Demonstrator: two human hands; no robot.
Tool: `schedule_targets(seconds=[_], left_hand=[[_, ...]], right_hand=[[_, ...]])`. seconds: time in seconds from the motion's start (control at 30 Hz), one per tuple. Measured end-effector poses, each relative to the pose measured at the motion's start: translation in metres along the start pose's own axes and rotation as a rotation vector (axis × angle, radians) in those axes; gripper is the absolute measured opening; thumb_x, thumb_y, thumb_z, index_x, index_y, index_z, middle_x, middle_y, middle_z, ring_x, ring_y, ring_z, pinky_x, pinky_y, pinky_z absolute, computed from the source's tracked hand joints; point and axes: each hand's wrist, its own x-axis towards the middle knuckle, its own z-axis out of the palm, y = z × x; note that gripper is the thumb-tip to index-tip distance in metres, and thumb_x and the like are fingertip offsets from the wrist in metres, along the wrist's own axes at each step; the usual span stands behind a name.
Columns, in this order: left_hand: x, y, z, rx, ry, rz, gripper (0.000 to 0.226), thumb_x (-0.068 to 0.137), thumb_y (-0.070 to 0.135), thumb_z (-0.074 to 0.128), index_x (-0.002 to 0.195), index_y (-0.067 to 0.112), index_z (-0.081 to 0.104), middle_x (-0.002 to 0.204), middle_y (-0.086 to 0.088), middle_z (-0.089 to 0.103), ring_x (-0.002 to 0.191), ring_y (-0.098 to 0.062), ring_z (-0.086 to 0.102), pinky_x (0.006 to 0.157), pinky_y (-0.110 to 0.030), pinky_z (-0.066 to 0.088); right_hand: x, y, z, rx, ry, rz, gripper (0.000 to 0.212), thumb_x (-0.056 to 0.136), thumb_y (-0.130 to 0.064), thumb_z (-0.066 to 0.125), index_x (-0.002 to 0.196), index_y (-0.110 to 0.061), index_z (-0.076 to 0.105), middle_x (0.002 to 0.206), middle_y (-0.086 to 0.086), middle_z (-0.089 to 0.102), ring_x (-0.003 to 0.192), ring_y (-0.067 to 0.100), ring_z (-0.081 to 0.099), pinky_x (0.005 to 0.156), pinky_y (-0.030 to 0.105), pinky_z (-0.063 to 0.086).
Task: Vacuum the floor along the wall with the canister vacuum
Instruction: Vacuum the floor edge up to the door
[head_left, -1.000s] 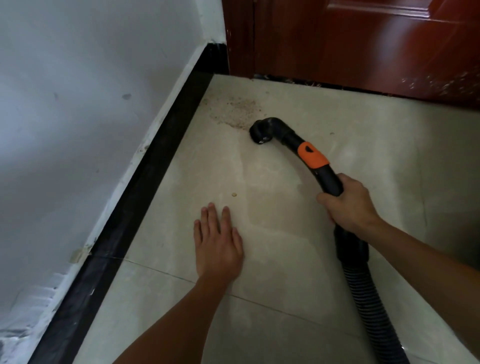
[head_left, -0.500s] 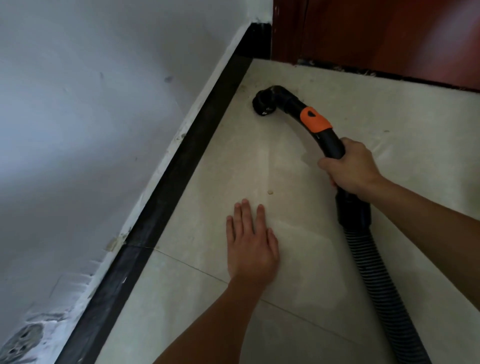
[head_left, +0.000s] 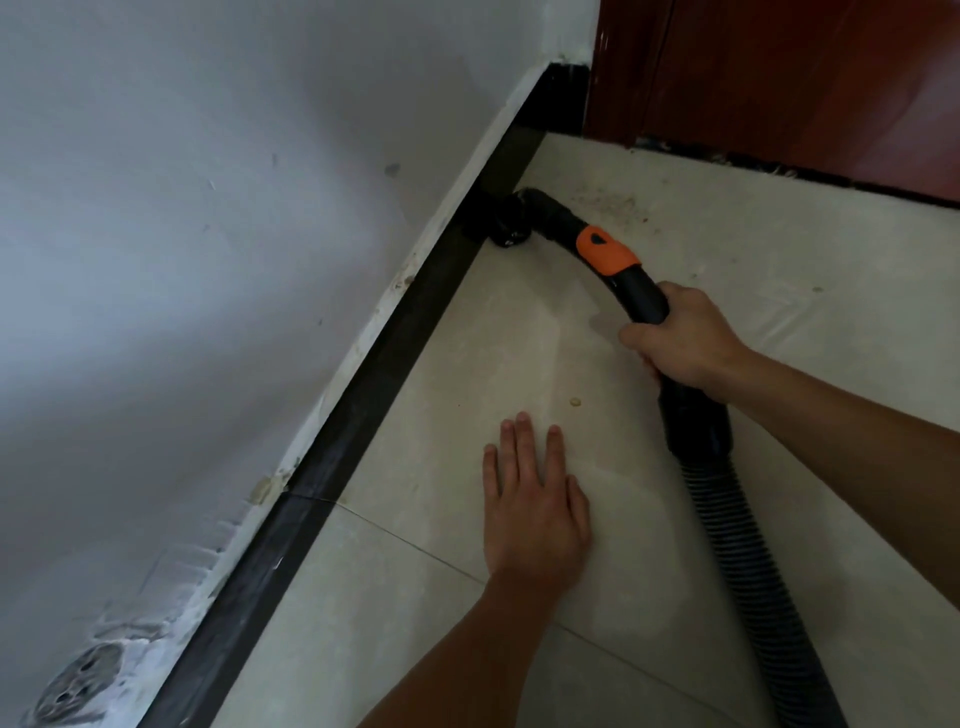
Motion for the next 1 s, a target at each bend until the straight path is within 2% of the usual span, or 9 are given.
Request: schedule_targets(seconds=[0.13, 0.23, 0.3, 0.37, 0.47, 0.57, 0.73, 0.9, 1.0], left_hand=[[0.001, 0.000, 0.001, -0.002, 0.039, -0.001, 0.057, 0.099, 0.038, 0.023, 0.151, 0.015, 0.028, 0.158, -0.018, 0.017, 0.148, -0.031, 0.009, 0.118, -0.052, 0.013], [0.000, -0.002, 0.001, -0.011, 0.039, 0.009, 0.057, 0.099, 0.038, 0.022, 0.151, 0.016, 0.027, 0.159, -0.017, 0.015, 0.149, -0.029, 0.006, 0.120, -0.049, 0.007], [0.001, -0.003, 0.000, -0.021, 0.030, 0.021, 0.057, 0.100, 0.039, 0.020, 0.152, 0.017, 0.024, 0.161, -0.015, 0.009, 0.149, -0.027, 0.001, 0.120, -0.044, -0.002], [-0.002, -0.009, -0.003, -0.023, 0.025, 0.058, 0.055, 0.101, 0.038, 0.025, 0.151, 0.016, 0.027, 0.160, -0.015, 0.012, 0.149, -0.027, 0.004, 0.120, -0.042, -0.005], [-0.026, -0.031, -0.012, -0.042, 0.024, 0.090, 0.050, 0.100, 0.035, 0.036, 0.146, 0.014, 0.040, 0.157, -0.016, 0.025, 0.146, -0.029, 0.020, 0.118, -0.043, 0.002], [-0.070, -0.065, -0.019, -0.024, 0.111, -0.023, 0.044, 0.096, 0.032, 0.043, 0.132, 0.010, 0.057, 0.145, -0.020, 0.044, 0.134, -0.035, 0.043, 0.111, -0.046, 0.024], [-0.104, -0.094, -0.025, -0.017, 0.149, -0.161, 0.042, 0.095, 0.030, 0.043, 0.125, 0.006, 0.061, 0.140, -0.023, 0.048, 0.129, -0.039, 0.046, 0.108, -0.049, 0.034], [-0.086, -0.086, -0.032, -0.041, 0.129, -0.129, 0.043, 0.096, 0.027, 0.044, 0.130, 0.005, 0.056, 0.144, -0.024, 0.043, 0.135, -0.040, 0.039, 0.111, -0.050, 0.030], [-0.058, -0.071, -0.032, -0.056, 0.151, -0.054, 0.038, 0.094, 0.019, 0.056, 0.127, 0.001, 0.058, 0.141, -0.027, 0.046, 0.132, -0.042, 0.042, 0.110, -0.051, 0.031]], right_hand=[[-0.044, 0.021, -0.013, -0.088, -0.177, -0.064, 0.018, 0.076, -0.005, 0.072, 0.086, -0.012, 0.060, 0.064, 0.007, 0.061, 0.046, 0.014, 0.055, 0.050, 0.029, 0.047], [-0.072, 0.037, -0.020, -0.051, -0.290, -0.035, 0.017, 0.077, 0.004, 0.069, 0.086, -0.008, 0.062, 0.057, 0.006, 0.058, 0.043, 0.016, 0.054, 0.046, 0.029, 0.046], [-0.078, 0.042, -0.028, -0.037, -0.209, 0.003, 0.016, 0.078, 0.004, 0.069, 0.082, -0.008, 0.060, 0.056, 0.008, 0.057, 0.040, 0.015, 0.053, 0.042, 0.025, 0.044], [-0.079, 0.044, -0.036, -0.078, -0.091, 0.009, 0.016, 0.077, -0.001, 0.071, 0.082, -0.011, 0.060, 0.061, 0.011, 0.060, 0.045, 0.020, 0.056, 0.049, 0.028, 0.046], [-0.096, 0.041, -0.039, -0.187, -0.087, -0.045, 0.021, 0.075, -0.007, 0.074, 0.078, -0.019, 0.058, 0.065, 0.007, 0.061, 0.053, 0.021, 0.058, 0.053, 0.028, 0.045], [-0.135, 0.039, -0.027, -0.252, -0.216, -0.118, 0.030, 0.072, -0.007, 0.074, 0.070, -0.025, 0.051, 0.062, -0.001, 0.056, 0.056, 0.018, 0.056, 0.052, 0.029, 0.039], [-0.172, 0.038, 0.000, -0.320, -0.339, -0.192, 0.025, 0.074, -0.015, 0.072, 0.075, -0.027, 0.050, 0.063, -0.002, 0.058, 0.059, 0.017, 0.060, 0.053, 0.029, 0.041], [-0.170, 0.060, -0.022, -0.266, -0.037, -0.035, 0.024, 0.077, -0.014, 0.073, 0.080, -0.026, 0.053, 0.069, 0.006, 0.062, 0.063, 0.024, 0.061, 0.055, 0.034, 0.045], [-0.162, 0.086, -0.061, -0.221, 0.199, 0.079, 0.020, 0.078, -0.013, 0.074, 0.083, -0.020, 0.057, 0.066, 0.002, 0.060, 0.059, 0.016, 0.057, 0.049, 0.026, 0.039]])
